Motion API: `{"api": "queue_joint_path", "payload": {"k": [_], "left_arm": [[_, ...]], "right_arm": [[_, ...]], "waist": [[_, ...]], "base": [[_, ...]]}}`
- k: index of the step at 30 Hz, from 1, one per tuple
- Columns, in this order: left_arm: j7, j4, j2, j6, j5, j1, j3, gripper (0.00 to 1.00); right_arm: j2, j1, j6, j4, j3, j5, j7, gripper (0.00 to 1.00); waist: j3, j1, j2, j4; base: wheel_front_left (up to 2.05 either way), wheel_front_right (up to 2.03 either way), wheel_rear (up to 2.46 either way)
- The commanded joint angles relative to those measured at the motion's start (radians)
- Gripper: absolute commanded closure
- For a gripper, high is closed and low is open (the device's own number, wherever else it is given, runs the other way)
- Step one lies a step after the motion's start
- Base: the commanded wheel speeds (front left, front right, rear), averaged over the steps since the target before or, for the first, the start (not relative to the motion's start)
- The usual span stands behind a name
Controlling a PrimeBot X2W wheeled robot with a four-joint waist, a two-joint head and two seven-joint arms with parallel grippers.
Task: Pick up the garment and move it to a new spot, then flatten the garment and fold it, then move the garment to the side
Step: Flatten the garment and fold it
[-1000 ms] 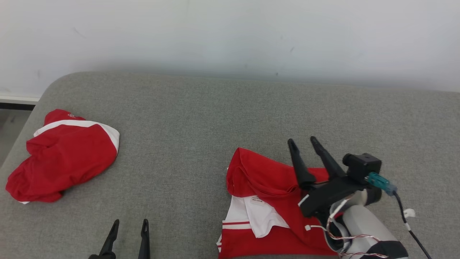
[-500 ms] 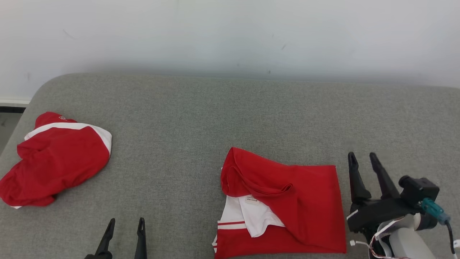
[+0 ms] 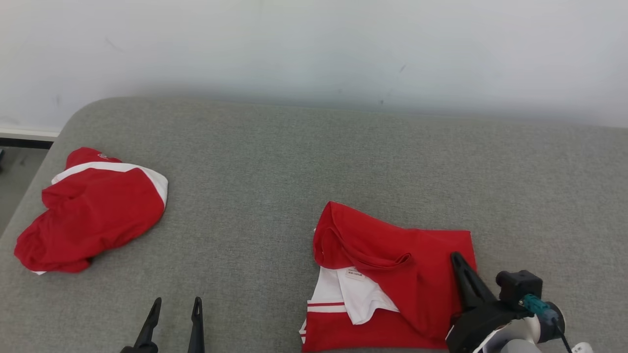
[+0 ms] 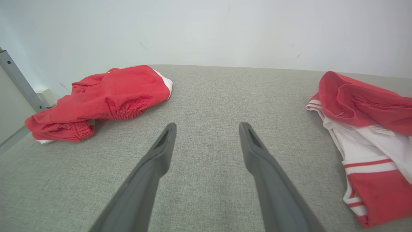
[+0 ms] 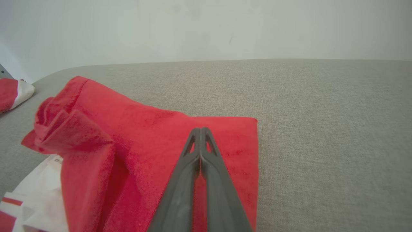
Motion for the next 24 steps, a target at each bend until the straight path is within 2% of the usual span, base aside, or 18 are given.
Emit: {"api": "queue_joint_path", "payload": {"k": [1, 7, 14, 24], "left_arm": [[-0.002, 0.001, -0.001, -0.004, 0.009, 0.009, 0.000, 0.00], [-0.002, 0.005, -0.001, -0.011, 0.017, 0.017, -0.002, 0.00], [-0.002, 0.010, -0.002, -0.014, 0.018, 0.030, -0.002, 0.00], [-0.002, 0.017, -0.001, -0.014, 0.010, 0.025, -0.008, 0.00]], "right_arm": [[0.004, -0.005, -0.003, 0.007, 0.003, -0.006, -0.001, 1.00], [0.035, -0.015, -0.003, 0.059, 0.027, -0.020, -0.001, 1.00], [0.073, 0.004, -0.003, 0.029, 0.107, -0.006, -0.001, 1.00], [0.096, 0.044, -0.003, 0.010, 0.418, 0.060, -0.001, 1.00]], "waist": [[-0.003, 0.0000, 0.0000, 0.008], [-0.011, 0.0000, 0.0000, 0.029], [-0.015, 0.0000, 0.0000, 0.036], [-0.024, 0.0000, 0.0000, 0.042]], "base": [[0.00, 0.00, 0.00], [0.00, 0.00, 0.00], [0.00, 0.00, 0.00], [0.00, 0.00, 0.00]]}}
